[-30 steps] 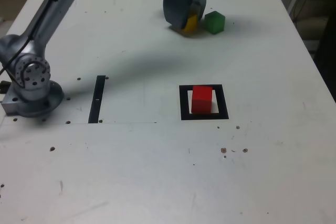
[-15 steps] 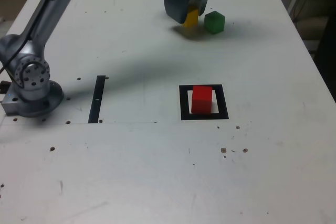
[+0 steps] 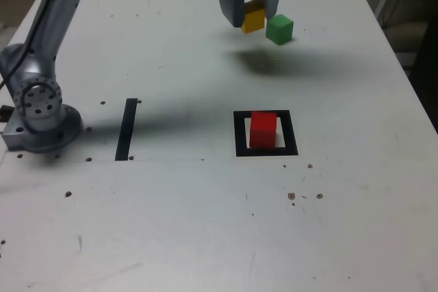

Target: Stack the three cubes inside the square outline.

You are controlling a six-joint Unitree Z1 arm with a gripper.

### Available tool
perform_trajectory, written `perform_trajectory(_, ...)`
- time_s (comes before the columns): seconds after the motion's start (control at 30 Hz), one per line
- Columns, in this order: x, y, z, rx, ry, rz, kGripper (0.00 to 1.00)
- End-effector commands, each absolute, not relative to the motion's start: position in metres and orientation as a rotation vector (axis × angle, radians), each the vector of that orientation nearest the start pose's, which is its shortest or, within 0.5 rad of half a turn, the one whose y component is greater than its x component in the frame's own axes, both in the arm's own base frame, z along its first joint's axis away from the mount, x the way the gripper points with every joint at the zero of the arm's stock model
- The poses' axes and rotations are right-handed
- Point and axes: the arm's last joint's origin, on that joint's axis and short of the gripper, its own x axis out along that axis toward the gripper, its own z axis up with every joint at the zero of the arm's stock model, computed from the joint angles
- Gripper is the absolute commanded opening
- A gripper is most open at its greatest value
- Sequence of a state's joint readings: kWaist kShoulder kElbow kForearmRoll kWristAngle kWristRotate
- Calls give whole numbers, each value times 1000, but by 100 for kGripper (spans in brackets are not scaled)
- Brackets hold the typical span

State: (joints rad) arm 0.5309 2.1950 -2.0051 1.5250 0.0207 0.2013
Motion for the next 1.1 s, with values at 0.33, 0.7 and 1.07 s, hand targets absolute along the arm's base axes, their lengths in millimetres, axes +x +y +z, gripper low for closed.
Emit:
perform_trajectory(0.33, 361, 137, 304, -126, 1704, 91, 32)
perform_trajectory(0.7, 359, 69, 311, 18, 1724, -47, 32)
perform_trajectory(1.07, 357, 16, 304, 115, 1733, -114, 32)
